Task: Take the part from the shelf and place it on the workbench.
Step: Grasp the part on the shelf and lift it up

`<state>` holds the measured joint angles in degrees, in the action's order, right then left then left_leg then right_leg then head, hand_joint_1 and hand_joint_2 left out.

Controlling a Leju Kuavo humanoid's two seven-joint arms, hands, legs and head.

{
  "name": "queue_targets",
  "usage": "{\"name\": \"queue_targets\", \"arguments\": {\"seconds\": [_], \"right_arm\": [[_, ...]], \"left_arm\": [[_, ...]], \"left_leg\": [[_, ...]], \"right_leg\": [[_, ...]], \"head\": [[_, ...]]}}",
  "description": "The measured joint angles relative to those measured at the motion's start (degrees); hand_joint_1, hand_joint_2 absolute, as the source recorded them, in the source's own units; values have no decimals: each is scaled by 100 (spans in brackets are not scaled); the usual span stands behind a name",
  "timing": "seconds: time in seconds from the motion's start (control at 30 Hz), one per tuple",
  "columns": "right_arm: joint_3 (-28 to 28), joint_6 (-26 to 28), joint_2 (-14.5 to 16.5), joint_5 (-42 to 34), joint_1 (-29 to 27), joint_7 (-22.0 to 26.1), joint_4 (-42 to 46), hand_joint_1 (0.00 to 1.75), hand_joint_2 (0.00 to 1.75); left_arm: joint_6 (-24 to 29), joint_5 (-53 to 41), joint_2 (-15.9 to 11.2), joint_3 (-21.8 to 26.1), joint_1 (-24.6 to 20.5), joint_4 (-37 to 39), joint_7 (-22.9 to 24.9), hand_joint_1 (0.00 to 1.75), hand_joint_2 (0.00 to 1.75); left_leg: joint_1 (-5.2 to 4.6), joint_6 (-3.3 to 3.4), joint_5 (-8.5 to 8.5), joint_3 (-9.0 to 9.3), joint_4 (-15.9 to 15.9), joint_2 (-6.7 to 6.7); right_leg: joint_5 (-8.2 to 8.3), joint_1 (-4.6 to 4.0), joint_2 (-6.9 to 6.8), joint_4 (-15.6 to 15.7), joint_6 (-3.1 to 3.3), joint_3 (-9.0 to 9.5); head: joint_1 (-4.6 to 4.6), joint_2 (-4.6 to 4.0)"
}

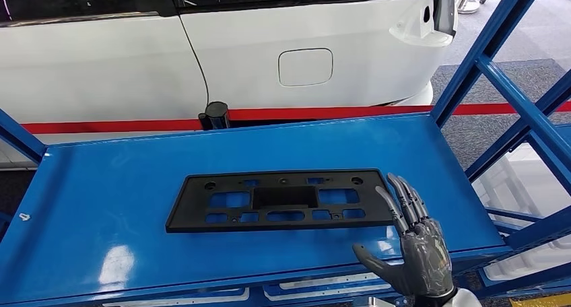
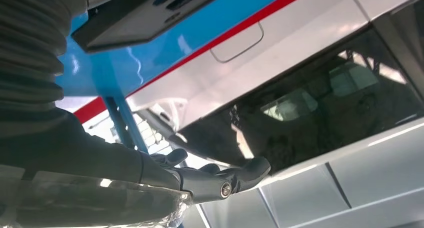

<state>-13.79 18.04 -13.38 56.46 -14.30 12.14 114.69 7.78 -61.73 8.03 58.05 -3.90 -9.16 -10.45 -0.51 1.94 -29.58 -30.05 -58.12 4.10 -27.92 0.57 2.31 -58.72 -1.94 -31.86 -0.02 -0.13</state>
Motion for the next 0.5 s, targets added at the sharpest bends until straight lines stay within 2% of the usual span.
{"name": "queue_targets", "arguments": {"seconds": [0.5], "right_arm": [[-742, -694, -312, -339, 454, -115, -581, 0, 175]], "left_arm": [[-4, -11, 2, -6, 0, 0, 61, 0, 0]], "left_leg": [[0, 0, 0, 1, 0, 0]], "right_leg": [[0, 0, 0, 0, 0, 0]], "head": [[-1, 0]]}}
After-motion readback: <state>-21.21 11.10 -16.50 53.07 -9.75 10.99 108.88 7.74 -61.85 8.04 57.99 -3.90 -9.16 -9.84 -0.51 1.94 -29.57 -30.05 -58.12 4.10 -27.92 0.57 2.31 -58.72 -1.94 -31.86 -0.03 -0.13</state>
